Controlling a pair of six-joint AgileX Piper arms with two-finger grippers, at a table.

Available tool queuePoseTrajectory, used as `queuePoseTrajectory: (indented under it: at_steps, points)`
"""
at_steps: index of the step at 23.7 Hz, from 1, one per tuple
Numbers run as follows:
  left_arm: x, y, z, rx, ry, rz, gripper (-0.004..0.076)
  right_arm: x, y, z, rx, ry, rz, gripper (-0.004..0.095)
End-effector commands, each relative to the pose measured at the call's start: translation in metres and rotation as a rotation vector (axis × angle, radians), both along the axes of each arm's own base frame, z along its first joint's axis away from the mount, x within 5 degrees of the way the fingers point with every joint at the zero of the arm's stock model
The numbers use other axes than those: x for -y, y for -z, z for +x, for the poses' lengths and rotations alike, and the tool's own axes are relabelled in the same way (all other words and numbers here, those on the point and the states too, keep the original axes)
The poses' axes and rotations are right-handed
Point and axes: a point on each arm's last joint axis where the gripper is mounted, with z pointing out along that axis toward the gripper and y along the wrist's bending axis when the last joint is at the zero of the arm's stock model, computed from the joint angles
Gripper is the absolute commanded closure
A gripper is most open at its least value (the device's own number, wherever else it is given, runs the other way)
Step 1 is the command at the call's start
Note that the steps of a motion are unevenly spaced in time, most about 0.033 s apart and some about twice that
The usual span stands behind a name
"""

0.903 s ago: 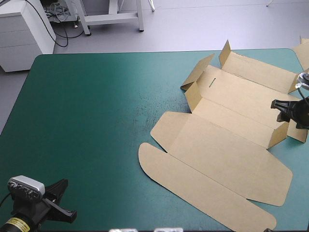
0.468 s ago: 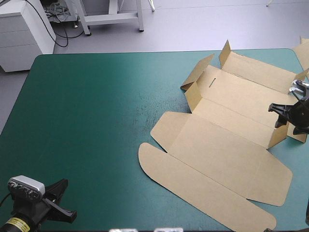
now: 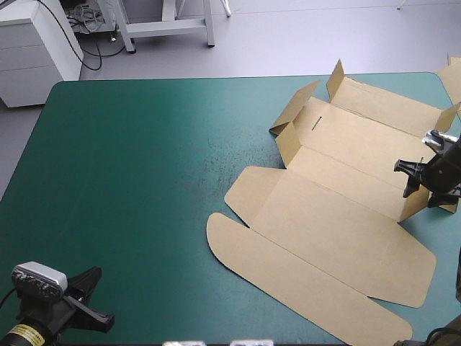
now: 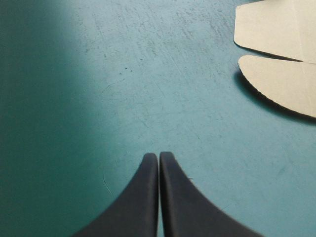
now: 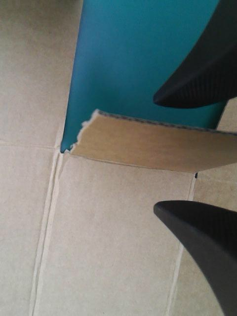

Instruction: Fold the box

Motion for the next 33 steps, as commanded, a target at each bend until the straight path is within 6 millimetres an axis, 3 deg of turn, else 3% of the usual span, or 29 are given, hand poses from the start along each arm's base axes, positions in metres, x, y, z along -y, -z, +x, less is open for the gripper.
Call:
queuePoseTrajectory:
  at_steps: [1, 4, 7, 9, 10, 12, 18, 23, 28, 33]
  points:
    - [0.001, -0.013, 0.003, 0.075, 0.003, -0.025, 0.0732, 0.004, -0.007, 0.002, 0.041, 0.015, -0.007, 0.0398]
    - [0.001, -0.013, 0.003, 0.075, 0.003, -0.025, 0.0732, 0.005, -0.002, 0.005, 0.036, 0.016, -0.005, 0.0402]
    - [0.001, -0.013, 0.003, 0.075, 0.003, -0.025, 0.0732, 0.006, -0.001, 0.007, 0.044, 0.018, -0.011, 0.0475]
    - [0.001, -0.013, 0.003, 0.075, 0.003, -0.025, 0.0732, 0.006, -0.001, 0.007, 0.043, 0.018, -0.011, 0.0586]
    - [0.001, -0.013, 0.003, 0.075, 0.003, -0.025, 0.0732, 0.006, -0.001, 0.007, 0.042, 0.008, -0.016, 0.0740]
    - [0.001, -0.013, 0.003, 0.075, 0.003, -0.025, 0.0732, 0.006, 0.000, 0.006, 0.039, -0.002, -0.020, 0.0908]
    - [0.001, -0.013, 0.003, 0.075, 0.003, -0.025, 0.0732, -0.001, -0.008, 0.011, 0.026, -0.150, -0.093, 0.0920]
    - [0.001, -0.013, 0.003, 0.075, 0.003, -0.025, 0.0732, -0.021, -0.018, 0.044, 0.044, -0.372, -0.193, 0.0920]
    - [0.002, -0.013, 0.003, 0.073, 0.005, -0.031, 0.0732, -0.058, -0.015, 0.094, 0.077, -0.576, -0.215, 0.0920]
    - [0.002, -0.013, 0.003, 0.074, 0.005, -0.032, 0.0732, -0.103, -0.016, 0.122, 0.139, -0.782, -0.253, 0.0920]
